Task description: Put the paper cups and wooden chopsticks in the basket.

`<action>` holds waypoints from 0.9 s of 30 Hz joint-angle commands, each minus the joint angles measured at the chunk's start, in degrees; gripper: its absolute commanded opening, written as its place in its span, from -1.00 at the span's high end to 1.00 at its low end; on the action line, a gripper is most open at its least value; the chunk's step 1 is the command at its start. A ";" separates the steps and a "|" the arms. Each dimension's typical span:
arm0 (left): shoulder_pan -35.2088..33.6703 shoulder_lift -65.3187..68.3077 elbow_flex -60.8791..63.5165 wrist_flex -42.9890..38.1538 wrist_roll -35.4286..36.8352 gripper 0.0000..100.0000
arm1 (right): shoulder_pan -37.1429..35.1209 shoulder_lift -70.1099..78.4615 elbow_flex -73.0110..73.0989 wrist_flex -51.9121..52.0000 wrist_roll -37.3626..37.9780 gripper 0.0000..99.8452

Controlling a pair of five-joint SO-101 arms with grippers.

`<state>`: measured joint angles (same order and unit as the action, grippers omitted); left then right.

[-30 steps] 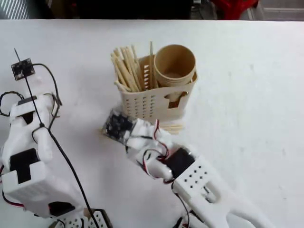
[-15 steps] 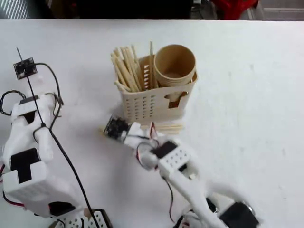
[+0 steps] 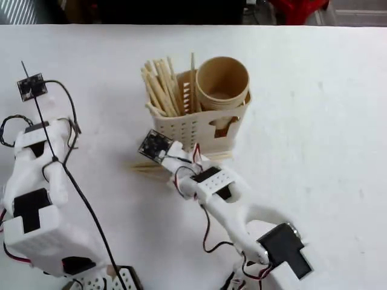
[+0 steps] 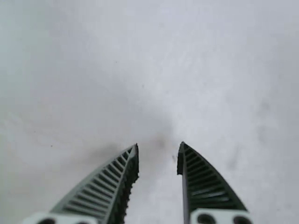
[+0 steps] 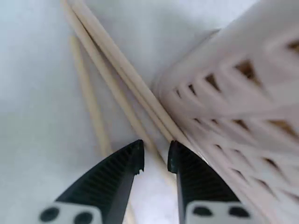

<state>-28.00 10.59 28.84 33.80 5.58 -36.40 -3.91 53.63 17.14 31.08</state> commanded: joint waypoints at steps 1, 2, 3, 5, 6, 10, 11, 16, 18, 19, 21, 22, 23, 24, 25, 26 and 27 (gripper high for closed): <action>0.48 -0.40 -1.14 -0.70 0.35 0.69 | 0.48 0.13 -2.11 -0.92 0.62 0.80; 0.48 -0.40 -1.14 -0.70 0.35 0.69 | 0.48 0.13 -2.11 -0.84 0.62 0.80; 0.48 -0.40 -1.14 -0.70 0.35 0.69 | 0.48 0.13 -1.93 -0.57 0.62 0.81; 0.48 -0.40 -1.14 -0.70 0.35 0.69 | 0.22 0.04 -2.11 1.71 0.62 0.90; 0.48 -0.40 -1.14 -0.70 0.35 0.69 | 0.04 -0.04 -2.11 2.86 0.62 0.96; 0.48 -0.40 -1.14 -0.70 0.35 0.69 | -0.04 -2.59 -2.11 8.66 0.62 0.95; 0.48 -0.40 -1.14 -0.70 0.35 0.69 | -0.57 -3.74 -2.20 10.68 0.62 0.97; 0.48 -0.40 -1.14 -0.70 0.35 0.69 | -5.93 -11.56 -2.29 21.93 0.62 0.97; 0.48 -0.40 -1.14 -0.62 0.35 0.69 | -6.20 -15.16 -2.99 23.60 0.62 0.96; 0.48 -0.40 -1.14 -0.62 0.35 0.69 | -5.32 -17.01 -3.08 23.69 0.35 0.96; 0.40 -0.40 -1.14 -0.62 0.35 0.69 | -2.68 -19.30 -2.81 22.20 0.09 0.96; 0.40 -0.40 -1.14 -0.62 0.35 0.69 | -1.27 -19.91 -2.46 20.53 0.09 0.96; 0.40 -0.40 -1.14 -0.62 0.35 0.69 | 0.04 -20.00 -1.93 18.51 0.09 0.96; 0.40 -0.40 -1.14 -0.62 0.35 0.69 | 1.10 -20.00 -1.23 16.13 0.09 0.96; 0.40 -0.40 -1.14 -0.62 0.35 0.69 | 1.98 -20.00 -0.35 13.41 0.09 0.96; 0.40 -0.40 -1.14 -0.62 0.35 0.69 | 2.68 -20.00 0.88 10.51 0.09 0.96; 0.40 -0.40 -1.14 -0.62 0.35 0.69 | 3.03 -20.00 2.11 7.43 0.09 0.96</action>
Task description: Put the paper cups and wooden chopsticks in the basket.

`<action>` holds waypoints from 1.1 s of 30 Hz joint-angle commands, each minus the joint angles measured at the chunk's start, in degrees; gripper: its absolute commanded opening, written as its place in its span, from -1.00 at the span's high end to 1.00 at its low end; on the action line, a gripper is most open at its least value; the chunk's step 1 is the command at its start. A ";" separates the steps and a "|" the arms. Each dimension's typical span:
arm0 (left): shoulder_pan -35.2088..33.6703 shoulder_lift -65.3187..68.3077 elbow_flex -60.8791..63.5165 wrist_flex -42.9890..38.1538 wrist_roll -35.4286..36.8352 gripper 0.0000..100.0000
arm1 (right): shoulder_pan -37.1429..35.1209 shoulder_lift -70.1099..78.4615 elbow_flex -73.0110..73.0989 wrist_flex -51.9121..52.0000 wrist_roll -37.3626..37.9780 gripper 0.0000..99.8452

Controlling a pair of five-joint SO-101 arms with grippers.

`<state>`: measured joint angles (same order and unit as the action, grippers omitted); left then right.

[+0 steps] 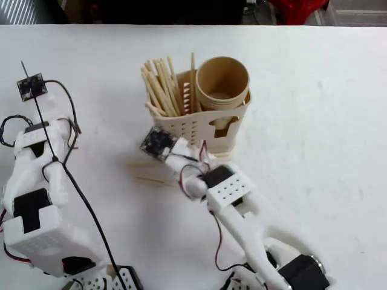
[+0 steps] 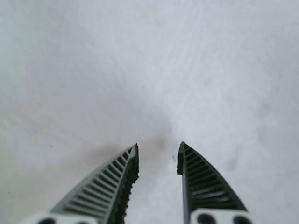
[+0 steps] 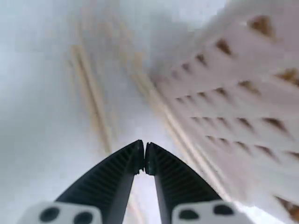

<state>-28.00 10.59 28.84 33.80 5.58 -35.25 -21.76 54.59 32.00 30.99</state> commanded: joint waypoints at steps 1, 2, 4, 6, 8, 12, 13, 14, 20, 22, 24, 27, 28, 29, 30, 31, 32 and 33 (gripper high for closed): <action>0.40 -0.40 -1.14 -0.62 0.35 0.69 | 1.98 -2.07 2.37 -10.51 0.26 0.96; 0.40 -0.40 -1.14 -0.62 0.35 0.69 | 2.07 -2.07 3.87 -13.58 0.53 0.96; 0.40 -0.40 -1.14 -0.62 0.35 0.69 | 2.07 -2.07 6.59 -20.18 0.62 0.96; 0.40 -0.40 -1.14 -0.62 0.35 0.69 | 2.15 -2.07 9.41 -26.24 0.62 0.96; 0.40 -0.40 -1.14 -0.53 0.35 0.69 | 2.24 -2.07 11.96 -31.16 0.62 0.96; 0.40 -0.40 -1.14 -0.53 0.35 0.69 | 2.33 -2.07 14.15 -34.42 0.70 0.96; 0.31 -0.40 -1.14 -0.53 0.35 0.69 | 2.77 -1.98 14.15 -33.98 0.70 0.96; 0.31 -0.40 -1.14 -0.53 0.35 0.69 | 3.12 -1.71 13.98 -33.27 0.70 0.96; 0.31 -0.40 -1.14 -0.53 0.35 0.69 | 4.44 5.93 8.97 -29.93 0.70 0.96; 0.31 -0.40 -1.14 -0.44 0.35 0.69 | 4.35 8.92 7.30 -29.76 0.70 0.96; 0.31 -0.40 -1.14 -0.44 0.35 0.69 | 4.44 11.47 5.63 -30.02 0.70 0.96; 0.31 -0.40 -1.14 -0.44 0.35 0.69 | 4.44 14.73 3.69 -30.02 0.70 0.96; 0.31 -0.40 -1.14 -0.44 0.35 0.69 | 4.44 15.78 3.16 -30.02 0.70 0.96; 0.31 -0.40 -1.14 -0.44 0.35 0.69 | 4.44 16.75 2.73 -30.02 0.70 0.96; 0.31 -0.40 -1.14 -0.44 0.35 0.69 | 4.44 17.45 2.37 -30.02 0.70 0.96; 0.31 -0.40 -1.14 -0.44 0.35 0.69 | 4.44 17.98 2.11 -29.93 0.70 0.96; 0.31 -0.40 -1.14 -0.44 0.35 0.69 | 4.44 18.15 1.85 -29.76 0.70 0.96; 0.31 -0.40 -1.14 -0.44 0.35 0.69 | 4.44 18.07 1.76 -29.67 0.70 0.96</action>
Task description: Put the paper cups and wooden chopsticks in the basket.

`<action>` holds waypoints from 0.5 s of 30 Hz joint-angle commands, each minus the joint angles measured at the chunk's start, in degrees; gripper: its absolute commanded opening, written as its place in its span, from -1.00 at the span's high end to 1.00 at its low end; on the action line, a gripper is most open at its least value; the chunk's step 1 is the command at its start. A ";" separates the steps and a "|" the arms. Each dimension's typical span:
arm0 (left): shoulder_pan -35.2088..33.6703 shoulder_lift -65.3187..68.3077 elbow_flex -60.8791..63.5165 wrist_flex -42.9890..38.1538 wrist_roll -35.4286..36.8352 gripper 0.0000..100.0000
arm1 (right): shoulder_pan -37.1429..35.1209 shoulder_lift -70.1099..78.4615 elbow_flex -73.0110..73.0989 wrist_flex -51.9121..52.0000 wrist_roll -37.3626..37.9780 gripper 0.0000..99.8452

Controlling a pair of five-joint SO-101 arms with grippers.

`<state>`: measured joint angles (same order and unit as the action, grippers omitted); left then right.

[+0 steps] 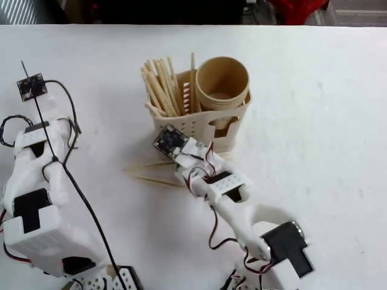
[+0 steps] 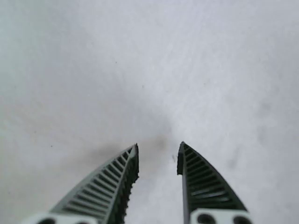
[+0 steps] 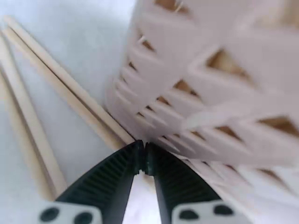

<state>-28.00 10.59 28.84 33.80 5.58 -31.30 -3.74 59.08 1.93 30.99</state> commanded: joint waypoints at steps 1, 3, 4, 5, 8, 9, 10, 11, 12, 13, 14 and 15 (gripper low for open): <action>0.31 -0.40 -1.14 -0.44 0.35 0.69 | 0.48 -0.13 -2.73 0.75 0.79 0.96; 0.31 -0.40 -1.14 -0.44 0.35 0.69 | 0.48 -0.57 -3.08 4.88 1.41 0.96; 0.31 -0.40 -1.14 -0.44 0.35 0.69 | 0.13 -1.36 -3.87 8.57 3.16 0.96; 0.31 -0.40 -1.14 -0.44 0.35 0.69 | -0.13 -2.07 -4.92 13.49 5.19 0.96; 0.31 -0.40 -1.14 -0.44 0.35 0.69 | -2.59 -4.35 -9.85 29.76 8.09 0.96; 0.31 -0.40 -1.14 -0.44 0.35 0.69 | -3.56 -4.70 -11.69 34.33 7.82 0.96; 0.31 -0.40 -1.14 -0.44 0.35 0.69 | -4.53 -4.79 -13.19 38.11 7.91 0.96; 0.31 -0.40 -1.14 -0.44 0.35 0.69 | -5.49 -4.79 -14.33 41.19 7.91 0.96; 0.31 -0.40 -1.14 -0.44 0.35 0.69 | -6.29 -4.79 -14.86 42.95 7.91 0.96; 0.31 -0.40 -1.14 -0.44 0.35 0.69 | -7.16 -4.79 -14.95 43.47 7.82 0.96; 0.31 -0.40 -1.14 -0.44 0.35 0.69 | -7.87 -4.97 -14.95 43.74 7.82 0.96; 0.31 -0.40 -1.14 -0.44 0.35 0.69 | -8.31 -5.14 -14.95 43.91 7.82 0.96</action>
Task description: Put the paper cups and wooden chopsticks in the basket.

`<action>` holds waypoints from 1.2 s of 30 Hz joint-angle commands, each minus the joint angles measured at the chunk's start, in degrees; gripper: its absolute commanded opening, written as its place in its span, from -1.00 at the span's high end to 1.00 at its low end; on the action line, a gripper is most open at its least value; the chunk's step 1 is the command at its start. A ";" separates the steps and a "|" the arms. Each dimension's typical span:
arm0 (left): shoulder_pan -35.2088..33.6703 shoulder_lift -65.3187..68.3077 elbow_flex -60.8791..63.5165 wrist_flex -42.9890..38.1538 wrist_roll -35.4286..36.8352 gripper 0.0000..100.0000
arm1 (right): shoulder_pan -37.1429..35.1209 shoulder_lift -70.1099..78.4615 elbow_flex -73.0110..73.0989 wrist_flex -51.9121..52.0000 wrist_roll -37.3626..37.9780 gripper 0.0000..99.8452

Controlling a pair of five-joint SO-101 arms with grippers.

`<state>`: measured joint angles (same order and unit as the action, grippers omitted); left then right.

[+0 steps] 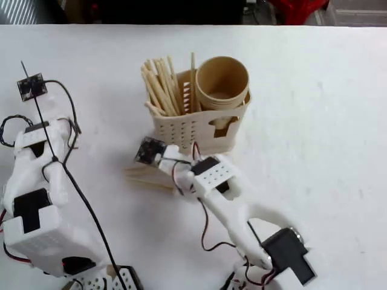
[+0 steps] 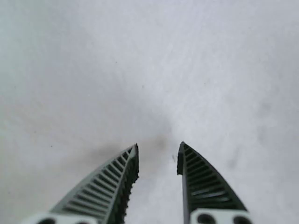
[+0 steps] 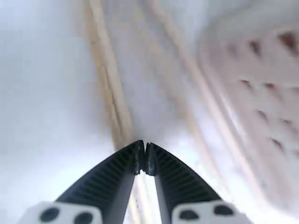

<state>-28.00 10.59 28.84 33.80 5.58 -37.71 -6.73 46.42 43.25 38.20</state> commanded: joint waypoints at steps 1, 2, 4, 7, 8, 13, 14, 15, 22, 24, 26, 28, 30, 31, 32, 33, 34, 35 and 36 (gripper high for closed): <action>0.31 -0.40 -1.14 -0.44 0.35 0.69 | -2.15 -2.33 -2.29 2.59 0.62 0.96; 0.31 -0.40 -1.14 -0.44 0.35 0.69 | -2.15 -2.42 -2.37 2.59 0.62 0.96; 0.31 -0.40 -1.14 -0.53 0.35 0.69 | -1.63 -3.21 -2.64 2.24 0.62 0.96; 0.31 -0.40 -1.14 -0.53 0.35 0.69 | -1.10 -5.41 -2.37 0.75 0.53 0.96; 0.31 -0.40 -1.14 -0.62 0.35 0.69 | -1.19 -5.93 -2.29 -0.13 0.53 0.96; 0.40 -0.40 -1.14 -0.79 0.35 0.69 | -3.65 -8.22 -2.29 -6.46 0.53 0.96; 0.40 -0.40 -1.14 -0.79 0.35 0.69 | -4.53 -7.87 -2.20 -7.96 0.53 0.96; 0.40 -0.40 -1.14 -0.88 0.35 0.69 | -5.41 -7.34 -2.02 -9.36 0.53 0.96; 0.31 -0.40 -1.14 -0.88 0.35 0.69 | -8.84 0.66 -2.02 -22.02 1.05 0.96; 0.31 -0.40 -1.14 -0.88 0.35 0.69 | -8.75 3.65 -2.02 -27.65 1.05 0.96; 0.31 -0.40 -1.14 -0.88 0.35 0.69 | -8.48 6.55 -2.02 -32.92 0.70 0.96; -0.13 -0.48 -1.14 -0.88 0.44 0.69 | -8.48 9.19 -2.02 -38.02 0.62 0.96; -0.57 -0.48 -1.14 -0.88 0.53 0.69 | -8.48 11.03 -2.02 -41.98 0.62 0.96; -0.48 -0.48 -1.14 -0.88 0.53 0.69 | -8.48 11.47 -1.93 -43.03 0.62 0.96; -0.40 -0.48 -1.14 -0.88 0.53 0.69 | -8.57 11.38 -1.85 -43.30 0.62 0.96; -0.40 -0.48 -1.14 -0.88 0.53 0.69 | -8.57 11.21 -1.67 -43.38 0.62 0.96; -0.40 -0.48 -1.14 -0.88 0.53 0.69 | -8.57 10.86 -1.67 -43.38 0.62 0.96; -0.40 -0.48 -1.14 -0.88 0.53 0.69 | -8.48 10.51 -1.67 -43.38 0.62 0.96; -0.40 -0.48 -1.14 -0.88 0.53 0.69 | -8.31 10.07 -1.67 -43.38 0.62 0.97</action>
<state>-28.00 10.59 28.84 33.80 5.58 -45.80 5.05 45.80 1.49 38.64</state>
